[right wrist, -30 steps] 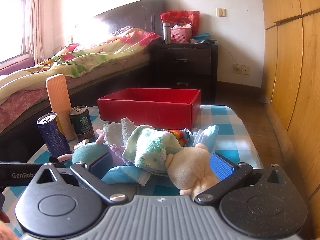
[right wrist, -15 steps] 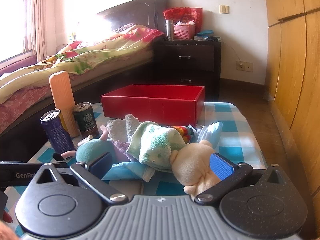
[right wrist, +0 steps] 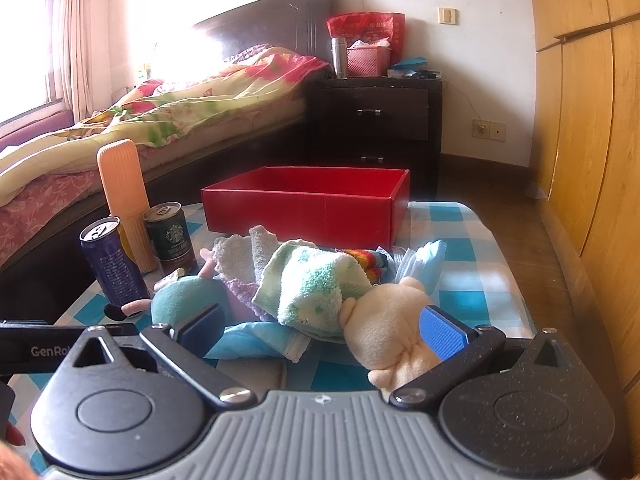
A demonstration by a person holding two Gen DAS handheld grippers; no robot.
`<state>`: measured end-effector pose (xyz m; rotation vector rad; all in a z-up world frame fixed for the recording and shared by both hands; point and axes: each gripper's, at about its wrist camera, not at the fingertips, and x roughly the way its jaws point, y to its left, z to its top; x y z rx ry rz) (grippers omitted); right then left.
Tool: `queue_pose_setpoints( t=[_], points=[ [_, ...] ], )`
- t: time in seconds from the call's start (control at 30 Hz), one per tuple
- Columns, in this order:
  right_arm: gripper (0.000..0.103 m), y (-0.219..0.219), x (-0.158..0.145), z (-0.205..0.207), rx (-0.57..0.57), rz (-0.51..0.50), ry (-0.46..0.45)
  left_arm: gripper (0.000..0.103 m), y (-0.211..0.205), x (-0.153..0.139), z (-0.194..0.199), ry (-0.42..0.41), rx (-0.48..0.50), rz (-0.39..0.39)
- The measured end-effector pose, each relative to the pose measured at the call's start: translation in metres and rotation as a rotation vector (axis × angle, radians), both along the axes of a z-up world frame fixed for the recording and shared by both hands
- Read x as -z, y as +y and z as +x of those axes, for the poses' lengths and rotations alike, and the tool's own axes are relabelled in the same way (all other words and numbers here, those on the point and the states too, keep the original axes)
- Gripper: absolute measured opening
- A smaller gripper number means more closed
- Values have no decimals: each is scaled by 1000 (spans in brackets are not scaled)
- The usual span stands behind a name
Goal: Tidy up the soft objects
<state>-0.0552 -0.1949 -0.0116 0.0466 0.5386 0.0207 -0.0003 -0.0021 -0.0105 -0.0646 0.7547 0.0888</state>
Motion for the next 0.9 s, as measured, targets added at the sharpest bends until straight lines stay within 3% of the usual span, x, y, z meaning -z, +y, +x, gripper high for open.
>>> queue_pose_setpoints(
  t=[0.9],
  points=[
    [85,3,0,0,-1,-8,0,98,-1,1,-4,4,1,19]
  ],
)
